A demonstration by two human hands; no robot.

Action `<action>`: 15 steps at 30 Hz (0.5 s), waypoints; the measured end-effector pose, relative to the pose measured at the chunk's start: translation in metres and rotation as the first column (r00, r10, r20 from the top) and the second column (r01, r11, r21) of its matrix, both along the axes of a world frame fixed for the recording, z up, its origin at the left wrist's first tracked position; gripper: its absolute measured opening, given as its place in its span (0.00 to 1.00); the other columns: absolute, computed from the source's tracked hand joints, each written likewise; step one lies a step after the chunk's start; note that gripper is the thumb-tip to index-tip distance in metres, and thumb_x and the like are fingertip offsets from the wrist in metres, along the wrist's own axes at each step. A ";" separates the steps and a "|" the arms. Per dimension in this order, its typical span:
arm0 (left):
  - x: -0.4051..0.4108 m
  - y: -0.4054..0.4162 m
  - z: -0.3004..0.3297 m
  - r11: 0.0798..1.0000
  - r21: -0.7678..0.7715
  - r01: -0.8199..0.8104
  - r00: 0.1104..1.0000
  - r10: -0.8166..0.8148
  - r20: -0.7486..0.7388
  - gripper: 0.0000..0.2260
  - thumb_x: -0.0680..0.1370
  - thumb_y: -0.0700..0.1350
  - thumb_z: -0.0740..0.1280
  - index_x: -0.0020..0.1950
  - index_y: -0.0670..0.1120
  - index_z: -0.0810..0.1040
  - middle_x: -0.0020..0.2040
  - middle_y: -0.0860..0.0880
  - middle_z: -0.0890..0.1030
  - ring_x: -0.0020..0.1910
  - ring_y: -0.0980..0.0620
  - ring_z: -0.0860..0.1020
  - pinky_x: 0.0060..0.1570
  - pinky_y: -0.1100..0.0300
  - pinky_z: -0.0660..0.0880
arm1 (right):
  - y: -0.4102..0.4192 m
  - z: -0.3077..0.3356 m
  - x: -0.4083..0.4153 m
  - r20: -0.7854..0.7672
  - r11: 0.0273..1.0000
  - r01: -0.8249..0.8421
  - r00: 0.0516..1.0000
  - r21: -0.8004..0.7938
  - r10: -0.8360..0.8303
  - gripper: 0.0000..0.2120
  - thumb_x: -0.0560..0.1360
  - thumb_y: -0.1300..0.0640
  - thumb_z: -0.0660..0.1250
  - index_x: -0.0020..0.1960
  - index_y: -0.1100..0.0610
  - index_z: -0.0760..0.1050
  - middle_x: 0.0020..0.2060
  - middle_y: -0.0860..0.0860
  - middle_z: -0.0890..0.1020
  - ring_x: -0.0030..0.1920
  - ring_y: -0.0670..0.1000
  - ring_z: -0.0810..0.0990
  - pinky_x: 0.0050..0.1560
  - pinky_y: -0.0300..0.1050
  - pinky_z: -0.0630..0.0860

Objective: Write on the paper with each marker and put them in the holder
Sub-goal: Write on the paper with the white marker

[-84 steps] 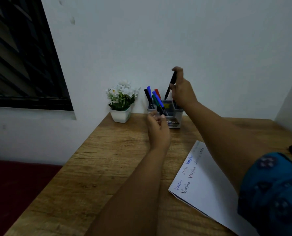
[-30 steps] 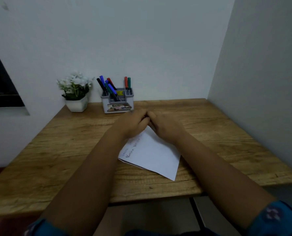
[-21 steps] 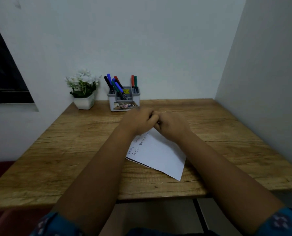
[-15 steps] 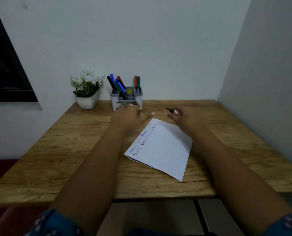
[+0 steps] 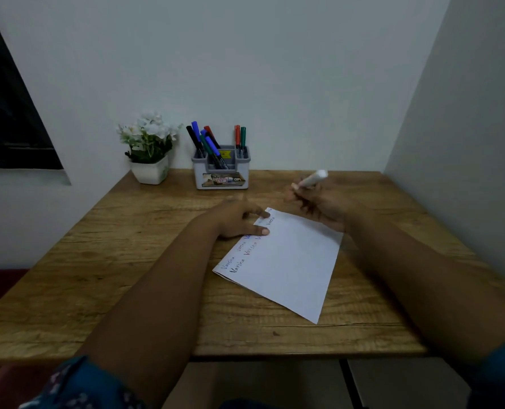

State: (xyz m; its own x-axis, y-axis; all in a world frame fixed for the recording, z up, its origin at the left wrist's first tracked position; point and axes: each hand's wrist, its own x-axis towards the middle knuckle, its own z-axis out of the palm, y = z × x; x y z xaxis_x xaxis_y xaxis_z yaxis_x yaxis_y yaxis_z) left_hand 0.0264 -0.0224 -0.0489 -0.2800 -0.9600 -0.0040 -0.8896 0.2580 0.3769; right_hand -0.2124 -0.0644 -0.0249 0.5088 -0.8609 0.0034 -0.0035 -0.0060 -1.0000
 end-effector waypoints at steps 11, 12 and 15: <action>0.003 -0.008 -0.001 0.991 0.130 0.022 0.999 -0.019 -0.028 0.30 0.69 0.67 0.69 0.70 0.63 0.68 0.69 0.50 0.72 0.65 0.49 0.71 0.60 0.54 0.68 | -0.003 -0.023 0.013 -0.266 0.947 -0.093 0.964 -0.309 0.009 0.05 0.71 0.54 0.77 0.44 0.54 0.83 0.43 0.50 0.86 0.45 0.46 0.84 0.43 0.38 0.79; 0.003 -0.009 -0.001 0.990 0.138 0.020 0.999 -0.016 -0.031 0.30 0.69 0.67 0.69 0.70 0.63 0.67 0.69 0.50 0.72 0.65 0.50 0.71 0.60 0.54 0.68 | -0.004 -0.024 0.012 -0.290 0.940 -0.119 0.957 -0.319 0.022 0.04 0.71 0.56 0.76 0.44 0.52 0.83 0.46 0.50 0.86 0.48 0.47 0.84 0.46 0.40 0.79; 0.003 -0.008 -0.001 0.989 0.149 0.019 0.999 -0.014 -0.038 0.30 0.70 0.66 0.69 0.70 0.63 0.67 0.69 0.50 0.72 0.63 0.51 0.71 0.57 0.56 0.67 | -0.004 -0.026 0.011 -0.292 0.921 -0.149 0.956 -0.361 0.040 0.07 0.72 0.62 0.73 0.43 0.50 0.83 0.45 0.46 0.86 0.48 0.43 0.84 0.44 0.34 0.77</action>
State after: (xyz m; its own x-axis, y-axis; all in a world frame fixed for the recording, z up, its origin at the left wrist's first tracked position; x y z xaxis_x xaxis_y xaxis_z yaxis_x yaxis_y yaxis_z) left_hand 0.0294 -0.0304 -0.0496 -0.2986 -0.9446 -0.1363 -0.8706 0.2110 0.4444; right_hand -0.2018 -0.0681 -0.0512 0.6152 -0.7708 0.1653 -0.2566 -0.3941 -0.8825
